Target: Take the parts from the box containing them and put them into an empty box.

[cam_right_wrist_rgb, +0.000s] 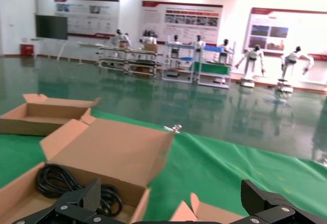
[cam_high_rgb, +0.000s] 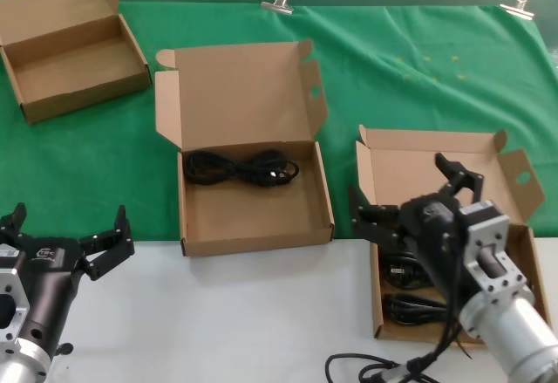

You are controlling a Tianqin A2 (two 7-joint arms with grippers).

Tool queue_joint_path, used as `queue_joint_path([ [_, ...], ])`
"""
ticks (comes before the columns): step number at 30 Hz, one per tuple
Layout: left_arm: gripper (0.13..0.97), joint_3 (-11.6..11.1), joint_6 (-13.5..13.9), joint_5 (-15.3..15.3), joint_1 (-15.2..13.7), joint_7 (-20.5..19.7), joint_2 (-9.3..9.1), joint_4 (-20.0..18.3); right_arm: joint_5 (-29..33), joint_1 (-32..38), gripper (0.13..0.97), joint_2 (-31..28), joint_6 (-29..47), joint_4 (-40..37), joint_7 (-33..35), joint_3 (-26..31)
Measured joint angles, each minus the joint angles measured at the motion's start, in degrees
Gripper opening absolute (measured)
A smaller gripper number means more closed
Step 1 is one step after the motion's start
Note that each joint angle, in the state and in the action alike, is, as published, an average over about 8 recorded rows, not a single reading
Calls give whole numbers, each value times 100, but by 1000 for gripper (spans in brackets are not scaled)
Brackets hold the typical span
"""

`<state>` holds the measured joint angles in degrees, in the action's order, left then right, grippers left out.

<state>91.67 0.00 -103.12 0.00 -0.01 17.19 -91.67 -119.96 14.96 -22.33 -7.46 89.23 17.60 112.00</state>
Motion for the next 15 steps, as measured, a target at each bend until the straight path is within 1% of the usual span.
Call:
queue_joint_path([
  [15,966,0,0,-1,0,1,0,0,1096,-975,966,334,486,159,-1146,-1322],
])
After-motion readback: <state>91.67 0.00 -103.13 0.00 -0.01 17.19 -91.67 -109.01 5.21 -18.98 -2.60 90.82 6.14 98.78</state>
